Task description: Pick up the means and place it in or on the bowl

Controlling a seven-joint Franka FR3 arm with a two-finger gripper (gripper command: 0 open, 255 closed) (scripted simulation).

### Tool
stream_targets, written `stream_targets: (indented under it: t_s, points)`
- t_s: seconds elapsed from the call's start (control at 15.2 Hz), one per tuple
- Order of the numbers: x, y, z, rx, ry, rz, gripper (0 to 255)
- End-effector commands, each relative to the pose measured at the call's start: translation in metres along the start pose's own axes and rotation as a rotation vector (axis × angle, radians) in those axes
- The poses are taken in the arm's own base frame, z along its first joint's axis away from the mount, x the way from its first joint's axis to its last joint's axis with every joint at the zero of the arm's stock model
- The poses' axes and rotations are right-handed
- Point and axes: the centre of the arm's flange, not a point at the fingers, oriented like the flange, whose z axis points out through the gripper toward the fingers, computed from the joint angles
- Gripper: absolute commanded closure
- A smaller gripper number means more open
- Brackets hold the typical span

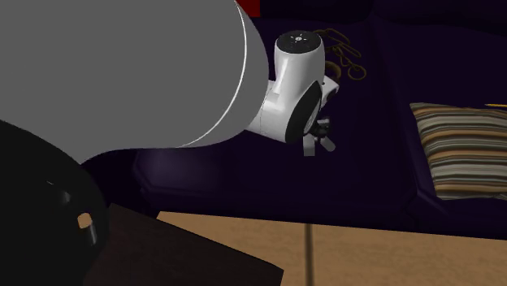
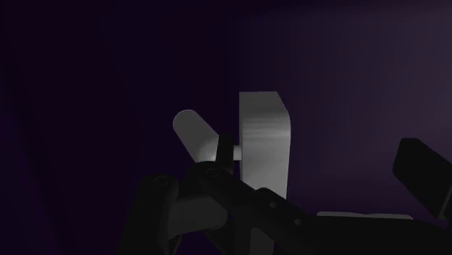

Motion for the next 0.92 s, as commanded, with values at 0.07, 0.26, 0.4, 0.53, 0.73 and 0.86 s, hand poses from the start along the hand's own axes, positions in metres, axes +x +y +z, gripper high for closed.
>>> stream_targets:
  t_s: [0.07, 0.26, 0.4, 0.53, 0.73, 0.86]
  points:
    - [0.013, 0.014, 0.036, -0.024, -0.017, -0.024, 0]
    - [0.015, 0.016, 0.051, -0.027, -0.019, -0.027, 0]
    - [0.015, 0.016, 0.062, -0.027, -0.019, -0.027, 0]
    - [0.014, 0.016, 0.072, -0.027, -0.019, -0.027, 0]
    - [0.014, 0.017, 0.081, -0.027, -0.019, -0.027, 0]
    - [0.014, 0.017, 0.081, -0.027, -0.019, -0.027, 0]
